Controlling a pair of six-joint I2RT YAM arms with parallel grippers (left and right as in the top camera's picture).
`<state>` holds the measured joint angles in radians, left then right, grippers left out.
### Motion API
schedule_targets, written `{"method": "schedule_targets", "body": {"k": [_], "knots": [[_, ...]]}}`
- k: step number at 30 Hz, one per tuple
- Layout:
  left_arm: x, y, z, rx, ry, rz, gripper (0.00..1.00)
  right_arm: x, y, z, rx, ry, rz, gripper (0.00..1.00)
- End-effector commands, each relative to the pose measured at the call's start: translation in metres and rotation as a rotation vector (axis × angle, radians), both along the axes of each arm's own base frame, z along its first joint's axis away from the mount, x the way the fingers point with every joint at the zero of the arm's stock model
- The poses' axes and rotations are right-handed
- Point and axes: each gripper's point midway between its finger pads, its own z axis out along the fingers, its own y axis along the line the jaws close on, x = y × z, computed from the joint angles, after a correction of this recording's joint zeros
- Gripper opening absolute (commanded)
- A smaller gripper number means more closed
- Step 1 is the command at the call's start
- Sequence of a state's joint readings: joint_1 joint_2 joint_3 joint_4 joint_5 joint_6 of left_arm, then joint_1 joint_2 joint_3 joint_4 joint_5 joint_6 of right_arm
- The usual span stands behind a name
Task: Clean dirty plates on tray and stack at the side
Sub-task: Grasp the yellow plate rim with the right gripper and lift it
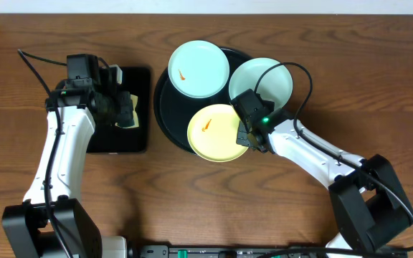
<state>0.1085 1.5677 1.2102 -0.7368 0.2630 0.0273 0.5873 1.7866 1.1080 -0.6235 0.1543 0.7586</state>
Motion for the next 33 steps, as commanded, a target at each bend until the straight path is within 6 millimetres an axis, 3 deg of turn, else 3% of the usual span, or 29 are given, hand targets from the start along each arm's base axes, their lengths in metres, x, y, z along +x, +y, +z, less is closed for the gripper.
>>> {"method": "schedule_targets", "body": {"k": [1,2,9,11,15,25,33], "knots": [[-0.004,-0.002,-0.007,-0.006,0.021,-0.008,0.14,-0.008,0.005,-0.004,-0.011,0.005,0.000,0.13],[-0.004,-0.002,-0.007,-0.006,0.021,-0.008,0.15,-0.009,0.005,-0.004,-0.012,0.009,0.003,0.06],[-0.004,-0.002,-0.007,-0.006,0.021,-0.008,0.14,-0.015,0.008,-0.005,-0.010,0.029,0.016,0.06],[-0.004,-0.002,-0.007,-0.006,0.021,-0.008,0.14,-0.015,0.008,-0.005,-0.013,0.027,0.016,0.01],[-0.004,-0.002,-0.007,-0.006,0.021,-0.008,0.14,-0.004,0.004,0.000,-0.033,-0.023,-0.001,0.01],[-0.004,-0.002,-0.007,-0.005,0.021,-0.008,0.14,0.039,0.001,0.066,-0.111,-0.266,0.070,0.01],[-0.004,-0.002,-0.007,-0.005,0.020,-0.008,0.13,0.066,0.020,0.097,-0.211,-0.437,0.350,0.01]]}}
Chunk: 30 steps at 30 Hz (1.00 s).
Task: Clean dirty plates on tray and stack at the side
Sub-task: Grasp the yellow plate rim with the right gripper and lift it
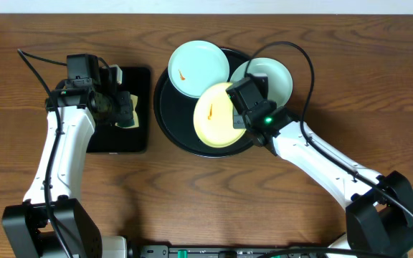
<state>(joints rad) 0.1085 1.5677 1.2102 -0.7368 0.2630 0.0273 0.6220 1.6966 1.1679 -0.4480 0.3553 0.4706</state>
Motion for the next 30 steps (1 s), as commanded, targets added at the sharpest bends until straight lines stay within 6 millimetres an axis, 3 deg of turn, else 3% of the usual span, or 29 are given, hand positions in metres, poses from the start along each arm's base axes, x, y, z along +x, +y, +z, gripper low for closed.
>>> {"method": "schedule_targets", "body": {"k": [1,5,10,14,23,30], "knots": [[-0.004,-0.002,-0.007,-0.005,0.020,-0.008,0.13,0.010,0.001,0.020,-0.143,-0.088,0.125,0.01],[-0.004,-0.002,-0.008,-0.005,0.019,-0.009,0.08,0.019,-0.004,0.030,-0.175,-0.145,0.099,0.01],[-0.001,-0.001,-0.028,0.000,-0.011,-0.009,0.08,0.022,0.003,0.033,-0.210,-0.163,0.181,0.01],[0.007,0.008,-0.044,0.052,-0.071,0.013,0.08,0.017,-0.001,0.027,-0.217,-0.129,0.175,0.01],[0.013,0.009,-0.056,0.058,-0.113,0.014,0.08,-0.001,0.000,0.010,-0.139,-0.023,0.140,0.01],[0.021,0.010,-0.053,0.061,-0.147,0.015,0.08,-0.006,-0.004,0.005,-0.149,0.007,0.136,0.01]]}}
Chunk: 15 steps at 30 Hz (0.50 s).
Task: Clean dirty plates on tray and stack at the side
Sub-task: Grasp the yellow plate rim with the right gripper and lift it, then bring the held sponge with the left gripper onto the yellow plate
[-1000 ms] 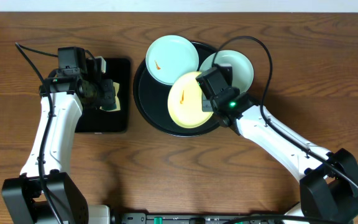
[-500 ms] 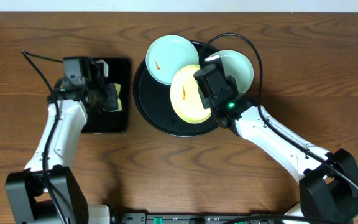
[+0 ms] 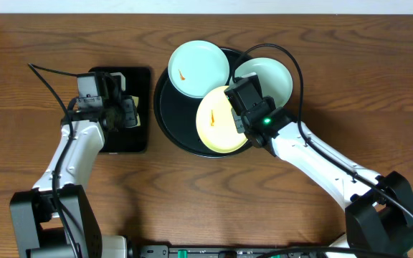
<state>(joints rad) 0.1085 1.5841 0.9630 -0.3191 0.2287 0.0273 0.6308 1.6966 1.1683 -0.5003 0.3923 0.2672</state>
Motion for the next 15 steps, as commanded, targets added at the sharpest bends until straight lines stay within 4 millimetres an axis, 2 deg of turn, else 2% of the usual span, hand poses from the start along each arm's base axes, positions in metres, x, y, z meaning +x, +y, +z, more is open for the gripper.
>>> {"method": "schedule_targets", "body": {"k": [1,8,12,15], "knots": [[0.002,0.002,-0.004,0.013,-0.004,0.001,0.08,0.001,0.005,0.010,0.034,-0.016,-0.011,0.01],[0.002,0.005,-0.004,0.025,0.000,0.018,0.08,0.001,0.003,0.010,0.030,-0.016,-0.013,0.01],[0.012,-0.014,0.027,-0.103,-0.061,0.018,0.08,0.001,0.003,0.009,0.029,-0.014,-0.014,0.01],[0.016,-0.045,0.062,-0.332,-0.117,0.018,0.08,0.000,0.002,0.009,0.027,-0.011,-0.015,0.01]]}}
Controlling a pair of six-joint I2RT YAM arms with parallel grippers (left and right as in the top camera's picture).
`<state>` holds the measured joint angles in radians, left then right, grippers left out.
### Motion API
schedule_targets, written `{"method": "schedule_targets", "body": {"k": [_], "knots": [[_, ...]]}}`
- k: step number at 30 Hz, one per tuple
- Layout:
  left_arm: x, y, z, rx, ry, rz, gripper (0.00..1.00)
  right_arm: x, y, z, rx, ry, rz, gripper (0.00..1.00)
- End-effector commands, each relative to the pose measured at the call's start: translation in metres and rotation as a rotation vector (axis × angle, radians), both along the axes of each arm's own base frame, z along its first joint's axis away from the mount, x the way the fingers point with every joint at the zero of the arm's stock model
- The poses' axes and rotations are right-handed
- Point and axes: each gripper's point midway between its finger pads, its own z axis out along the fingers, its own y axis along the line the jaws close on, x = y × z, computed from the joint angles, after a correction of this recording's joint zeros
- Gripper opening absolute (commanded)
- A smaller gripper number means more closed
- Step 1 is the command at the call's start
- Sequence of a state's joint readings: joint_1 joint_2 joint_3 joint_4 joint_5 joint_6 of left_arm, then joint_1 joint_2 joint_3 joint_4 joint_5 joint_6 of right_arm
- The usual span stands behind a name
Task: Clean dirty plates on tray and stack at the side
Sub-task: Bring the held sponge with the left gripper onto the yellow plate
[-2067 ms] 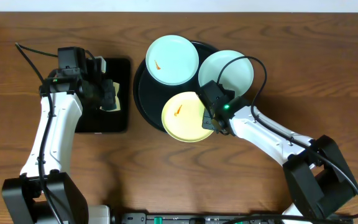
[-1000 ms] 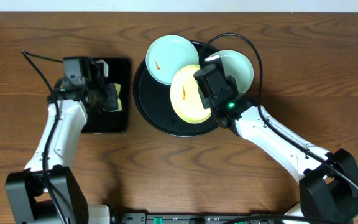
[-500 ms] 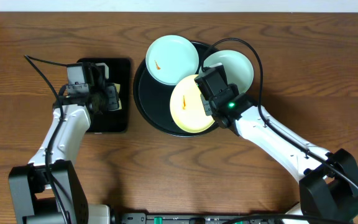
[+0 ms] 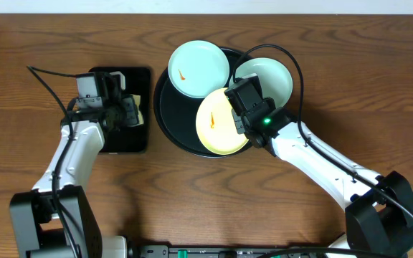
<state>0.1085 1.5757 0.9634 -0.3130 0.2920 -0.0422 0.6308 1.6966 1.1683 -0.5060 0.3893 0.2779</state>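
A round black tray (image 4: pixel 165 122) holds three plates. The yellow plate (image 4: pixel 214 125), with an orange smear, is tilted, and my right gripper (image 4: pixel 238 119) is shut on its right rim. A pale mint plate (image 4: pixel 198 68) with an orange smear sits at the tray's back left. Another mint plate (image 4: pixel 274 80) lies at the back right, partly under my right arm. To the left, my left gripper (image 4: pixel 130 112) is shut on a yellow sponge (image 4: pixel 139 113) over a black rectangular mat (image 4: pixel 117 143).
The wooden table (image 4: pixel 192 201) stretches in front of the tray and mat. Cables run from both arms, one looping over the right mint plate. The right arm crosses the table from the front right corner.
My left gripper has shifted very slightly with the sponge over the mat. The right gripper and the yellow plate stand as before.
At first the yellow plate lay flat at the tray's front with my right gripper at its right rim, the left on the sponge. Then the plate was raised and tilted further back. Later my left arm had swung rightward with the sponge, where it stays.
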Motion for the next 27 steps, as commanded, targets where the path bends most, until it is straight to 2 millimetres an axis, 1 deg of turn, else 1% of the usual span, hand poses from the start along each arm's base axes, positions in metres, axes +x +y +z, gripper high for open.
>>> {"method": "schedule_targets", "body": {"k": [1,2,4,9,13,17,19,23,27], "knots": [[0.013,-0.049,0.066,-0.320,-0.122,-0.037,0.08,0.001,0.002,0.009,0.021,-0.016,-0.009,0.01],[0.010,-0.067,0.076,-0.394,-0.130,-0.093,0.08,0.001,0.002,0.009,0.022,-0.014,-0.012,0.01],[0.002,-0.092,0.083,-0.455,-0.116,-0.171,0.08,0.001,0.002,0.009,0.024,-0.013,-0.014,0.01],[-0.012,-0.127,0.064,-0.393,-0.052,-0.230,0.08,-0.001,0.001,0.007,0.033,-0.002,-0.030,0.01],[-0.017,-0.142,0.052,-0.305,-0.041,-0.243,0.08,-0.008,0.004,0.002,0.062,0.038,-0.039,0.01],[-0.018,-0.155,0.048,-0.254,-0.053,-0.262,0.08,-0.022,0.011,-0.007,0.106,0.120,-0.016,0.01],[-0.018,-0.161,0.046,-0.242,-0.057,-0.268,0.08,-0.026,0.010,-0.009,0.108,0.138,-0.027,0.01],[-0.021,-0.176,0.038,-0.243,-0.040,-0.304,0.08,-0.026,0.008,-0.009,0.104,0.139,-0.031,0.01],[-0.027,-0.184,0.020,-0.241,0.015,-0.320,0.08,-0.025,0.007,-0.009,0.103,0.140,-0.034,0.01]]}}
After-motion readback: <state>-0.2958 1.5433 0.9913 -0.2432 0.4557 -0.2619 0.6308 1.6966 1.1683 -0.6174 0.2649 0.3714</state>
